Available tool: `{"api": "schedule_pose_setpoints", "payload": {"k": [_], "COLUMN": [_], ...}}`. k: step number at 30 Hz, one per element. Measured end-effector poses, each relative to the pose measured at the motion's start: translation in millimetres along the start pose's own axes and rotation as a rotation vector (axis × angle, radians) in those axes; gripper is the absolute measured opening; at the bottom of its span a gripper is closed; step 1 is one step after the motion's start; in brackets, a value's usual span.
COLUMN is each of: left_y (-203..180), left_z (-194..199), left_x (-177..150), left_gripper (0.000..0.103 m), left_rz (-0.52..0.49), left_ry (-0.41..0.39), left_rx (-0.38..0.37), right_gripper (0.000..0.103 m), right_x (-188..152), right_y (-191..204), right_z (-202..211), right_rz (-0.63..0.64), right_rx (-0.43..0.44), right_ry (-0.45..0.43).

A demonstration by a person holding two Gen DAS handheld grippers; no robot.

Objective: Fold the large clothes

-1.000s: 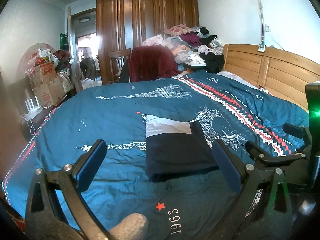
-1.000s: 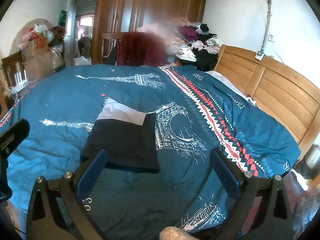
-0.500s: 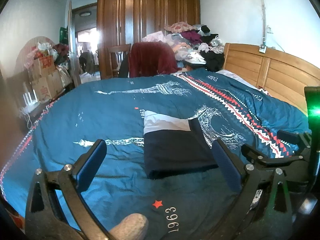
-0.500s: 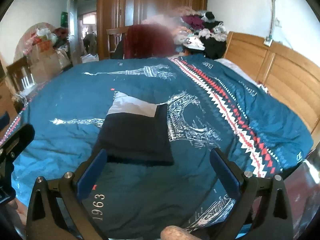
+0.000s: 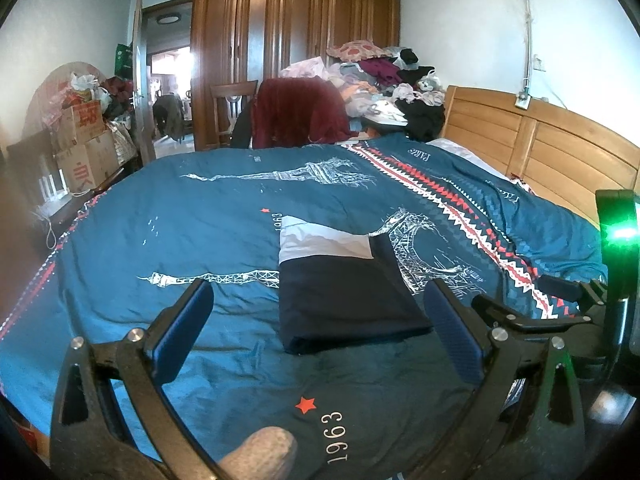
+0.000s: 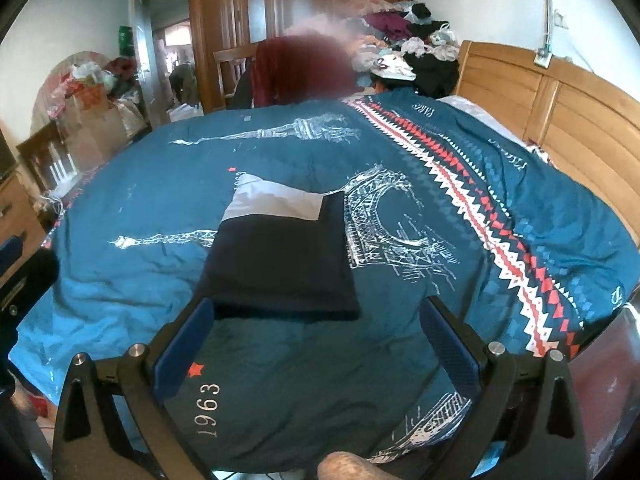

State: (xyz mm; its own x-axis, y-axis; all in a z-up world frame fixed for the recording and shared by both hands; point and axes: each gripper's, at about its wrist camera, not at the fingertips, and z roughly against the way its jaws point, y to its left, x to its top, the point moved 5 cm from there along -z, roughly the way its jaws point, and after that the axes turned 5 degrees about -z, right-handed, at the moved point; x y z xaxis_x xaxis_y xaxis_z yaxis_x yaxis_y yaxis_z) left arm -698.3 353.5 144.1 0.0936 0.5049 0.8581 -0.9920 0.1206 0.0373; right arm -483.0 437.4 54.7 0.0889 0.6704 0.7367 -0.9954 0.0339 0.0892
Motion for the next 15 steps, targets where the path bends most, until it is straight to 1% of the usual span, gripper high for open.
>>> {"api": "schedule_pose_setpoints", "payload": {"k": [4, 10, 15], "left_y": [1.8, 2.1, 2.8], "left_z": [-1.0, -2.3, -2.6], "left_x": [0.3, 0.1, -0.2], "left_gripper": [0.103, 0.103, 0.103], "left_rz": [0.006, 0.002, 0.002], "left_ry": [0.007, 0.007, 0.005], "left_rx": [-0.005, -0.005, -0.005], "right_gripper": [0.103, 0.103, 0.103], "right_x": [0.9, 1.9, 4.2], "right_y": [0.9, -1.4, -1.2], "right_z": [-3.1, -10.2, -10.8], "right_rz": [0.012, -0.005, 0.003], "right_rx": [-0.002, 0.016, 0.011], "right_ry": [-0.002, 0.022, 0.020]}}
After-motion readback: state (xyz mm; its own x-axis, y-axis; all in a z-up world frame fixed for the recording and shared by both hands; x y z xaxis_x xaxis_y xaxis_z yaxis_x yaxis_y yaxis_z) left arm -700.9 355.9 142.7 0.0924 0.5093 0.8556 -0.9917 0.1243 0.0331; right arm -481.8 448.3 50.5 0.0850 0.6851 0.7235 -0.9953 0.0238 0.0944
